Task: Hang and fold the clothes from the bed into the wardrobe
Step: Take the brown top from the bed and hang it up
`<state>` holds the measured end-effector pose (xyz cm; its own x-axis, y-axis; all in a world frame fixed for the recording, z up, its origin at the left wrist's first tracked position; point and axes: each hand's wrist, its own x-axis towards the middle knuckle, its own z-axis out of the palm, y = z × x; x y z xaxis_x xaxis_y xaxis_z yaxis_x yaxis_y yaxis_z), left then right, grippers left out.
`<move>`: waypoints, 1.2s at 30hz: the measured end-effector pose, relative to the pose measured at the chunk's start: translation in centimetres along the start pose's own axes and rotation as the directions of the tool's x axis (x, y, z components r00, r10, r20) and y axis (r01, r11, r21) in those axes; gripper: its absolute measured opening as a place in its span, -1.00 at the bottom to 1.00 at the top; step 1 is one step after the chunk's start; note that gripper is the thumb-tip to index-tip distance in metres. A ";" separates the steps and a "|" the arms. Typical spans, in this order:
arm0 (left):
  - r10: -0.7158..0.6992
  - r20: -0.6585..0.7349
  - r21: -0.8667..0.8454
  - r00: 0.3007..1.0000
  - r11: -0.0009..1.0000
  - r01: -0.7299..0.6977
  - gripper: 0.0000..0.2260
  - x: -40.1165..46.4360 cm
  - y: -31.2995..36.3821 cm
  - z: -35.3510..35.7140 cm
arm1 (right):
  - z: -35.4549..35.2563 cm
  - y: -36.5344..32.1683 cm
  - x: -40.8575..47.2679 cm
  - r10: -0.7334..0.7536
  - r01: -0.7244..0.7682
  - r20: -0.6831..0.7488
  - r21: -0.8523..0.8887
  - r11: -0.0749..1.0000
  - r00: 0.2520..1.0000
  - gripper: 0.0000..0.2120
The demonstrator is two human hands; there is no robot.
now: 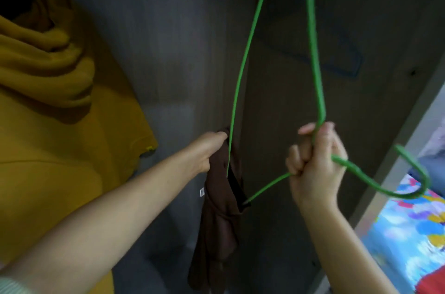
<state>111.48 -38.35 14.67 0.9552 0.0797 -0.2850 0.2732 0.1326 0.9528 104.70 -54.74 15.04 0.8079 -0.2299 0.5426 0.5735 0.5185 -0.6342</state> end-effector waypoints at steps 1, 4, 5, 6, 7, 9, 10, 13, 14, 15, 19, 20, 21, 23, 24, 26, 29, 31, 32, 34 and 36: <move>0.013 -0.008 -0.025 1.000 1.000 -0.013 -0.72 0.1 0.4 -0.1 | -0.5 0.9 -0.9 0.057 -0.056 0.012 -0.046 0.997 0.998 -0.63; 0.072 -0.101 -0.067 0.992 0.995 -0.079 -0.68 0.3 1.5 -1.3 | -2.3 1.7 -3.0 0.317 -0.286 0.132 -0.213 0.934 0.939 -0.66; 0.084 -0.147 -0.071 0.985 0.993 -0.095 -0.68 0.5 1.6 -2.2 | -2.8 1.4 -3.3 0.410 -0.346 0.177 -0.303 0.888 0.895 -0.66; 0.083 -0.189 -0.095 0.979 0.990 -0.102 -0.68 0.9 1.5 -3.1 | -3.2 1.0 -3.4 0.496 -0.383 0.212 -0.413 0.827 0.842 -0.65; 0.070 -0.225 -0.133 0.972 0.986 -0.102 -0.69 1.2 1.2 -4.1 | -3.4 0.4 -3.4 0.573 -0.394 0.237 -0.522 0.756 0.785 -0.64; 0.026 -0.260 -0.181 0.965 0.981 -0.075 -0.70 1.4 0.1 -5.5 | -3.4 -0.9 -3.2 0.694 -0.390 0.240 -0.683 0.617 0.679 -0.64; 0.003 -0.275 -0.178 0.962 0.983 -0.053 -0.70 1.5 -0.4 -5.9 | -3.3 -1.5 -2.9 0.741 -0.399 0.216 -0.730 0.554 0.636 -0.64; -0.035 -0.285 -0.174 0.958 0.985 -0.016 -0.72 2.1 -2.0 -6.7 | -3.1 -2.9 -2.3 0.827 -0.401 0.141 -0.822 0.404 0.544 -0.63; -0.050 -0.285 -0.175 0.957 0.985 -0.001 -0.73 2.1 -2.3 -6.9 | -3.1 -3.1 -2.2 0.839 -0.370 0.129 -0.855 0.365 0.529 -0.62; -0.064 -0.294 -0.187 0.954 0.982 0.008 -0.74 2.2 -2.5 -7.1 | -3.1 -3.1 -2.4 0.842 -0.315 0.119 -0.892 0.323 0.527 -0.61; -0.015 -0.370 -0.035 0.929 0.999 0.002 -0.78 2.3 -2.3 -7.4 | -3.9 -3.0 -3.9 0.848 -0.011 0.090 -0.994 0.112 0.521 -0.56; 0.033 -0.381 0.062 0.924 0.998 -0.010 -0.79 2.1 -2.5 -7.2 | -4.1 -3.1 -4.1 0.859 -0.013 0.058 -0.997 0.075 0.508 -0.57; 0.081 -0.372 0.150 0.925 0.988 -0.026 -0.80 1.7 -2.8 -6.9 | -4.3 -3.3 -4.1 0.875 -0.077 0.010 -0.996 0.054 0.484 -0.57; 0.214 -0.254 0.371 0.943 0.922 -0.110 -0.79 0.6 -4.1 -5.6 | -4.7 -4.1 -3.8 0.903 -0.276 -0.063 -0.959 0.063 0.425 -0.60; 0.292 -0.151 0.521 0.944 0.835 -0.175 -0.79 0.0 -4.7 -4.7 | -4.6 -4.4 -3.6 0.902 -0.366 -0.053 -0.923 0.119 0.427 -0.60; 0.391 0.062 0.724 0.918 0.615 -0.311 -0.82 -1.3 -5.4 -3.1 | -3.9 -4.5 -3.1 0.884 -0.488 0.019 -0.828 0.276 0.467 -0.62; 0.465 0.155 0.791 0.872 0.471 -0.391 -0.81 -2.6 -5.1 -1.9 | -1.6 -3.8 -2.7 0.887 -0.534 0.089 -0.770 0.350 0.452 -0.70; 0.405 0.083 0.724 0.910 0.604 -0.334 -0.85 -3.2 -4.5 -2.2 | -0.1 -3.2 -2.4 0.900 -0.574 0.117 -0.734 0.363 0.421 -0.77; 0.353 0.043 0.657 0.935 0.695 -0.293 -0.91 -3.5 -4.3 -2.5 | 0.5 -2.9 -2.1 0.901 -0.609 0.135 -0.694 0.384 0.413 -0.82; 0.259 0.011 0.497 0.966 0.837 -0.230 -0.80 -5.0 -3.9 -3.2 | 1.7 -2.5 -1.3 0.890 -0.685 0.172 -0.582 0.438 0.422 -0.91; 0.268 0.041 0.403 0.963 0.877 -0.262 -0.65 -7.3 -4.2 -3.3 | 3.3 -1.9 -0.4 0.869 -0.709 0.162 -0.518 0.479 0.468 -0.90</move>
<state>102.95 -36.20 12.38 0.9973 0.0713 -0.0146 0.0355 -0.3027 0.9524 102.86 -52.93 17.86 0.8542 0.4767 -0.2076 -0.2280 -0.0155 -0.9735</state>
